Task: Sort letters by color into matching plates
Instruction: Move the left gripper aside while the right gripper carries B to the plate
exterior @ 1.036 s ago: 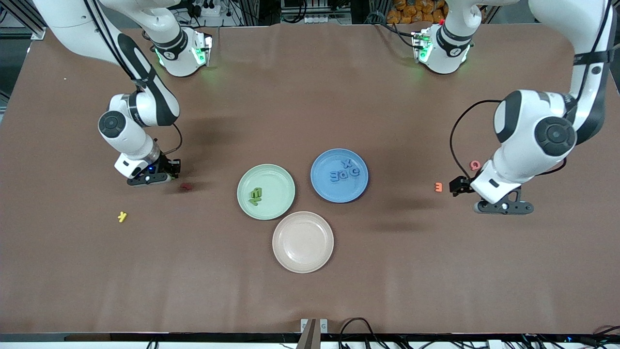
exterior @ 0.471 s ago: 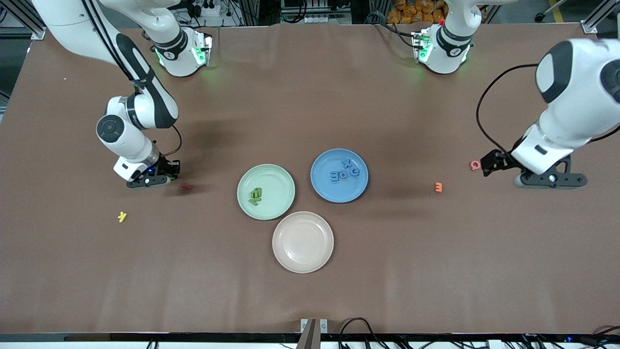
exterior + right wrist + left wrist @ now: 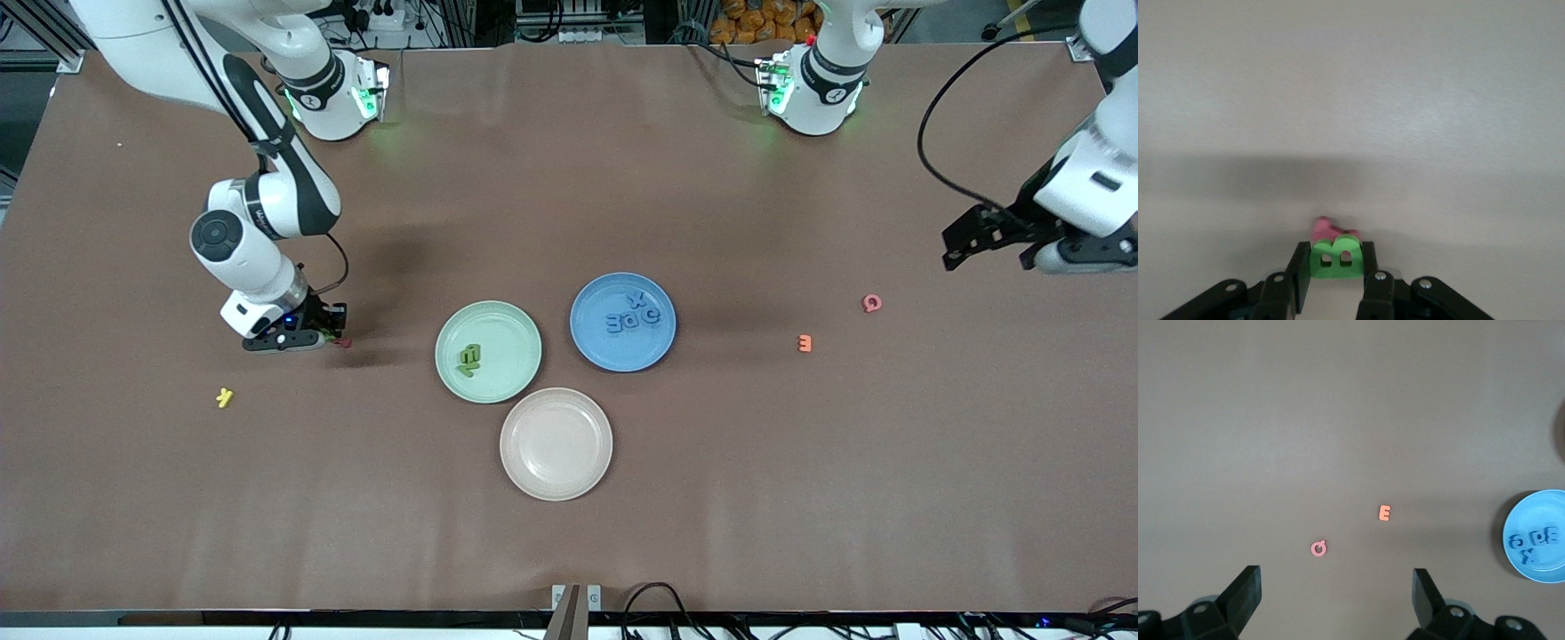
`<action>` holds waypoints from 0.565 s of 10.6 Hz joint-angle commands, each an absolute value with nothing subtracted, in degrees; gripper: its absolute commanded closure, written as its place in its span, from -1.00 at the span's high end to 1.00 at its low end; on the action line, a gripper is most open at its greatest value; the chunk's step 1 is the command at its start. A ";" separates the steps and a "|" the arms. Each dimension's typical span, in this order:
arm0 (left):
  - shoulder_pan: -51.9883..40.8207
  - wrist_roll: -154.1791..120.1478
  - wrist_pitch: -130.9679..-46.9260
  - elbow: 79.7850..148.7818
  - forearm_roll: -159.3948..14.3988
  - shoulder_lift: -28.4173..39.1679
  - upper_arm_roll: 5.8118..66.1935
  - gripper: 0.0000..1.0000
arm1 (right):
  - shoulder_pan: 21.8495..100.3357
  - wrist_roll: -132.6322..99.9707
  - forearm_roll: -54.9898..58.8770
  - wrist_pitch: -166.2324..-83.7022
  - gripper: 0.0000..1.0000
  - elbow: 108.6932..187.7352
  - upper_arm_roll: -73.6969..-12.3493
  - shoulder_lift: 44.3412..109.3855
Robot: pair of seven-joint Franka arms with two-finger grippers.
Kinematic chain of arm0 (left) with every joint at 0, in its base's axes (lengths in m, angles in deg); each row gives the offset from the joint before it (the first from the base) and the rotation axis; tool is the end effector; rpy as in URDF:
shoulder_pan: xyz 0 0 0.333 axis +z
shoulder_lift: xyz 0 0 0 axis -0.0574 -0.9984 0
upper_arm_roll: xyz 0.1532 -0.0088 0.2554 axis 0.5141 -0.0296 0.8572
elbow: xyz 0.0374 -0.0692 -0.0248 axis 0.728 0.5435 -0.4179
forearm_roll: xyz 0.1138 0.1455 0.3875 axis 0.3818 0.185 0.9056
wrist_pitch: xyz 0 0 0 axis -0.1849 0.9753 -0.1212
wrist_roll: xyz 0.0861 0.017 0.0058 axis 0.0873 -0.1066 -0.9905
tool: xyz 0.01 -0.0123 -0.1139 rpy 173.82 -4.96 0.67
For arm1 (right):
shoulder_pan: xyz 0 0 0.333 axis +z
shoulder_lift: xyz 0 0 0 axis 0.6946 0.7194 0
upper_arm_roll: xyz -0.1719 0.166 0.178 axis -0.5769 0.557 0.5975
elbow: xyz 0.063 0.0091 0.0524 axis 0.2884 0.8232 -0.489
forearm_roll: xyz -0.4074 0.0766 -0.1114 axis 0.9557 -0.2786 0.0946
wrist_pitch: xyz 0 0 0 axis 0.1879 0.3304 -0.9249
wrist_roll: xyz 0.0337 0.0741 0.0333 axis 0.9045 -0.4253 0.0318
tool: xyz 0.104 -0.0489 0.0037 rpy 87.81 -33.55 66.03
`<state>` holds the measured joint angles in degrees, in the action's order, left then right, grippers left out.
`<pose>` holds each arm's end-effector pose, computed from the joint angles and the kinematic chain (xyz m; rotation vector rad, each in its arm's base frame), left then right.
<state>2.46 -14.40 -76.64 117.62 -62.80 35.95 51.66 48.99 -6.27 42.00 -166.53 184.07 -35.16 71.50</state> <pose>0.5848 -0.0346 0.5567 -3.1277 -0.0077 -0.1835 0.5283 0.0721 0.1452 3.1342 0.1386 0.1147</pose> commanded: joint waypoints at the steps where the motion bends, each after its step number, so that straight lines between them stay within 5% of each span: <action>1: 2.85 -13.82 -74.27 116.61 -63.16 38.20 51.78 1.00 | 52.94 2.38 41.78 -164.65 -0.59 182.18 -34.06 70.54; 6: 2.76 -8.28 -66.63 111.17 -66.05 37.94 53.01 1.00 | 62.96 17.33 40.20 -155.61 -0.59 170.94 -33.88 74.04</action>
